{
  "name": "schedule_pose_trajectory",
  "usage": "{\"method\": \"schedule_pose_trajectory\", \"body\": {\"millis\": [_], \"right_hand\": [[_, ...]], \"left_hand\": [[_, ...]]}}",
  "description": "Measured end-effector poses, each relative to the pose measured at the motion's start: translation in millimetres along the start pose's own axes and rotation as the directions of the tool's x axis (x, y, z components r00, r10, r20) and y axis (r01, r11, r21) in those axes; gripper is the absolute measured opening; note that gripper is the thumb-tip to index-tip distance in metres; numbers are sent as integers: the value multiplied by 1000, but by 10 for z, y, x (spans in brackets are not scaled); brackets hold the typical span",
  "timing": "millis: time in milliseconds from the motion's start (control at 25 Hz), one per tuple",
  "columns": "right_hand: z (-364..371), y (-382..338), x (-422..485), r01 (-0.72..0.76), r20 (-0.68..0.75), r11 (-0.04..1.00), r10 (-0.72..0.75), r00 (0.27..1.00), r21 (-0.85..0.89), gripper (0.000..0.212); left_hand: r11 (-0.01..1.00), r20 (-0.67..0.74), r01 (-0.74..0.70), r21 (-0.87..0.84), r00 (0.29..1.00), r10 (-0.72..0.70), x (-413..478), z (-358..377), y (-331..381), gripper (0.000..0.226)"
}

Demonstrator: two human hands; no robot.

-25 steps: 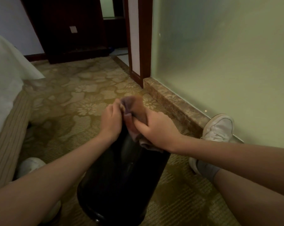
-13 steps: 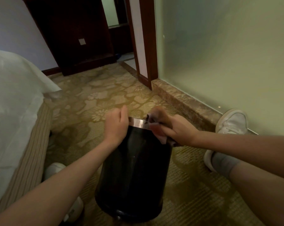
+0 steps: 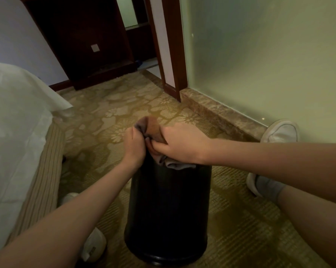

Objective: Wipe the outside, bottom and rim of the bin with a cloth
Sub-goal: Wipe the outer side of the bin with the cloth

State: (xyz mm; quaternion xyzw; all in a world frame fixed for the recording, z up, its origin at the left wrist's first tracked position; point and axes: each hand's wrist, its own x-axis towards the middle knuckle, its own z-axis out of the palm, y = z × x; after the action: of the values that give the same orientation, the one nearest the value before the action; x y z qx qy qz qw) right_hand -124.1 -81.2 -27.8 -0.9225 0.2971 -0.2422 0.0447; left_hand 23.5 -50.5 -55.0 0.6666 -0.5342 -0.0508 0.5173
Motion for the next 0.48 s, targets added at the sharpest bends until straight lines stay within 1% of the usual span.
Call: {"method": "schedule_pose_trajectory", "body": {"millis": [80, 120, 160, 240, 320, 360, 400, 480], "right_hand": [[53, 106, -203, 22, -91, 983, -5, 996, 183, 42], [83, 225, -324, 44, -114, 968, -16, 993, 247, 45], [126, 387, -441, 55, -116, 959, -23, 993, 277, 46], [198, 691, -623, 10, -93, 951, 20, 995, 310, 44], [208, 830, -671, -31, -94, 950, 63, 994, 312, 52], [191, 841, -654, -28, -92, 958, 57, 994, 287, 57], [165, 820, -631, -8, -85, 968, 30, 996, 249, 60], [76, 734, -564, 46, -68, 984, -34, 997, 170, 63]], "left_hand": [[991, 31, 49, -126, 999, -45, -1, -18, -66, 43], [980, 28, 82, -179, 997, -78, 3, -50, -45, 44], [967, 32, 112, -228, 994, -107, 12, -73, -37, 49], [967, 36, 112, -227, 994, -107, 17, -78, -30, 51], [973, 25, 92, -212, 996, -88, 4, -58, -17, 47], [975, 29, 85, -204, 996, -81, 2, -36, -4, 45], [982, 38, 59, -181, 998, -53, -14, -32, 13, 44], [993, 80, -36, -111, 996, 45, -39, -25, 76, 47]]}}
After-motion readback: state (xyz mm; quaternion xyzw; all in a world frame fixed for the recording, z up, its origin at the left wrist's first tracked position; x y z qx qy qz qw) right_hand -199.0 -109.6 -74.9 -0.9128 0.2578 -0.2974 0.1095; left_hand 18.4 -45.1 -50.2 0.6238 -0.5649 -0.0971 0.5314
